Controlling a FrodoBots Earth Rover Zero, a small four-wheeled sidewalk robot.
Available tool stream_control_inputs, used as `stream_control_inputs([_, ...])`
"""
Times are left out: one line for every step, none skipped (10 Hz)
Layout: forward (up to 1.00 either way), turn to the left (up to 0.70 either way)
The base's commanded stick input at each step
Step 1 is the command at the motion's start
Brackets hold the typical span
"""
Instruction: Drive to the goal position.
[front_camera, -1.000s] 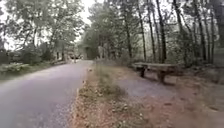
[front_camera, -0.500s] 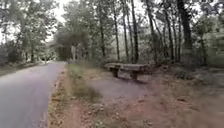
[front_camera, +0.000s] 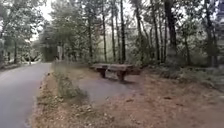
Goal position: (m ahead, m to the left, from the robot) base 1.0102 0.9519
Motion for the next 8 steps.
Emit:
stream_control_inputs([0.0, -0.7])
stream_control_inputs([0.0, -0.7])
stream_control_inputs([0.0, -0.7])
stream_control_inputs([0.0, -0.7])
stream_control_inputs([0.0, -0.7])
stream_control_inputs([0.0, -0.7])
stream_control_inputs([0.0, -0.7])
stream_control_inputs([0.0, -0.7])
